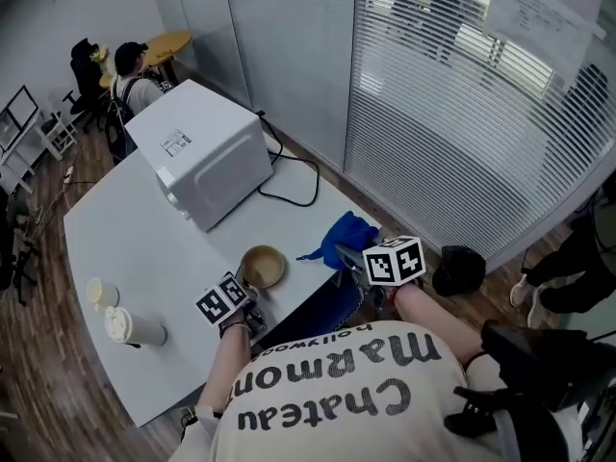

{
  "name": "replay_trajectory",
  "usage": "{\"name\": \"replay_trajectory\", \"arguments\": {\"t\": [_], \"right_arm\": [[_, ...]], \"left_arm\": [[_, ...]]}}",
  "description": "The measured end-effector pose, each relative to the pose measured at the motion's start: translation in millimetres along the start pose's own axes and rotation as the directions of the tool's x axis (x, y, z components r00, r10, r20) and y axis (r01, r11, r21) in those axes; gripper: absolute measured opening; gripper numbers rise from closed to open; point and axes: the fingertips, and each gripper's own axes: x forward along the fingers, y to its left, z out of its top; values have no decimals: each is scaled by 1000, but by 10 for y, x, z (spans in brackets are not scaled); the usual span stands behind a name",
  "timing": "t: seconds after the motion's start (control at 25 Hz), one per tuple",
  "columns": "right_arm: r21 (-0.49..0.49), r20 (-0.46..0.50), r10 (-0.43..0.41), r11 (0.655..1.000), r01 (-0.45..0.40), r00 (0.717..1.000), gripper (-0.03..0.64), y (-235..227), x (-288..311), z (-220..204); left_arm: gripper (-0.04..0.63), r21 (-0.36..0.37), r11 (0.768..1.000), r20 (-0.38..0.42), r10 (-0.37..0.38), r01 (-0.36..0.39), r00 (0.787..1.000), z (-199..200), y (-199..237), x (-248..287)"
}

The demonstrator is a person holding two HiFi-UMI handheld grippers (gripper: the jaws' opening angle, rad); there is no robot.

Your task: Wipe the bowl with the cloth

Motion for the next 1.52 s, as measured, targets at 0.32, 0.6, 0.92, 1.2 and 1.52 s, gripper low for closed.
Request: {"name": "replay_trajectory", "arguments": {"t": [0.32, 0.6, 0.92, 1.2, 1.52], "right_arm": [[-52, 89, 122, 992, -118, 989, 63, 288, -102, 361], [-212, 79, 210, 959, -189, 975, 63, 308, 42, 753], [-266, 1, 296, 921, -285, 955, 61, 94, -19, 865], [-277, -46, 314, 908, -314, 948, 61, -153, -70, 779], [-293, -71, 315, 900, -322, 946, 61, -275, -186, 698]], "left_arm": [[11, 108, 993, 329, -71, 38, 942, 271, -193, -1095], [11, 0, 971, 443, 213, -238, 871, 144, 47, -1662], [9, -125, 935, 488, 348, -331, 800, -182, -234, -2033], [9, -166, 922, 488, 386, -350, 783, -415, -482, -2059], [9, -179, 918, 494, 395, -354, 775, -554, -646, -2083]]}}
